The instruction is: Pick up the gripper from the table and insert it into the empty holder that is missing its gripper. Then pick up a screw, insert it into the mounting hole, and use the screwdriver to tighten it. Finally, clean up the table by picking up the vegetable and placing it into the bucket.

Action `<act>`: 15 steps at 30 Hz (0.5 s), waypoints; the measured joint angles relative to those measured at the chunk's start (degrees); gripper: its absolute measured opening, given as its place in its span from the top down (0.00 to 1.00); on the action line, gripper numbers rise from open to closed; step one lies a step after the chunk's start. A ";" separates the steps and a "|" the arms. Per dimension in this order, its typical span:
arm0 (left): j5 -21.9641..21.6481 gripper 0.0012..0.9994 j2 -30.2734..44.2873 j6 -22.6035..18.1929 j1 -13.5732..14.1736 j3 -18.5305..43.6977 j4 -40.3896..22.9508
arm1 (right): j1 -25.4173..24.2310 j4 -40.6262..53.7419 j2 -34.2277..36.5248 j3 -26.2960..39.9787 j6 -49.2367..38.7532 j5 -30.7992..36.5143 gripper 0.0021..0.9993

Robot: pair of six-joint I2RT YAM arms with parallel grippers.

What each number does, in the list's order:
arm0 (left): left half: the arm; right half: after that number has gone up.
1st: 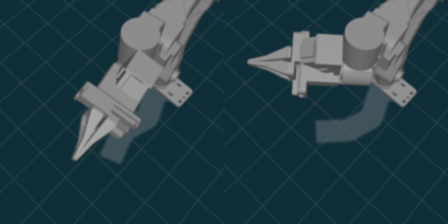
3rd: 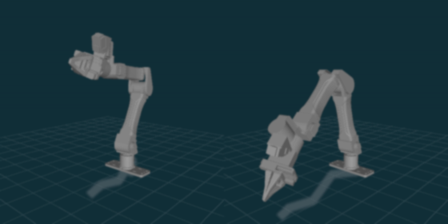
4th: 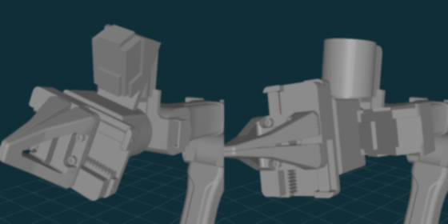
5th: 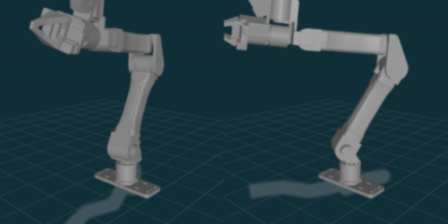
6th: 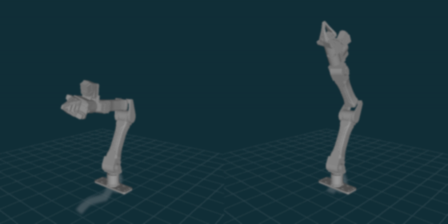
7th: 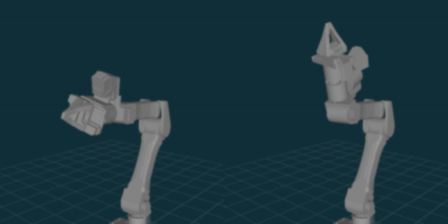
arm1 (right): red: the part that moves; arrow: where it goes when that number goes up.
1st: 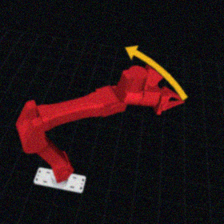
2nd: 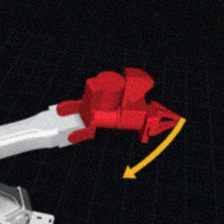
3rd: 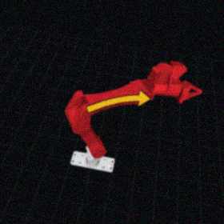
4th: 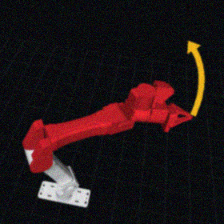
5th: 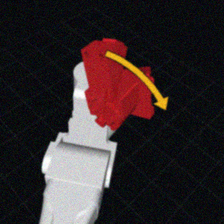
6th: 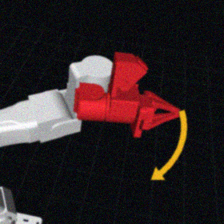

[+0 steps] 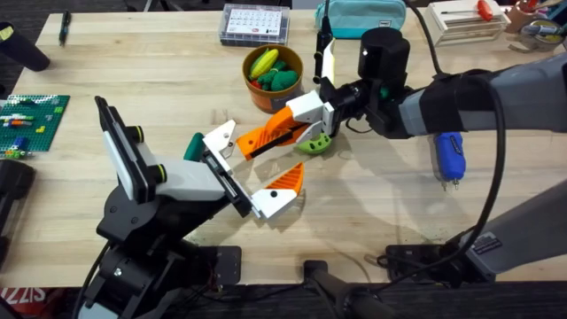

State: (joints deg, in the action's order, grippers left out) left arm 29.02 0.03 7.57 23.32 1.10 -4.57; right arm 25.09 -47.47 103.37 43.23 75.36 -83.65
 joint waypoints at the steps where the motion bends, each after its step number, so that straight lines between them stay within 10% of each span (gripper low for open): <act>1: -0.03 0.02 0.00 0.00 -0.01 0.00 -0.01 | 0.01 0.16 0.00 0.01 0.04 0.02 0.98; 15: -0.19 0.02 0.02 0.00 -0.01 0.00 -0.01 | -0.03 -11.87 0.09 -0.06 0.30 0.18 0.98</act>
State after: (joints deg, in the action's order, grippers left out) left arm 28.83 0.05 7.57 23.31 1.10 -4.58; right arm 25.06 -59.34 103.46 43.18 75.65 -83.47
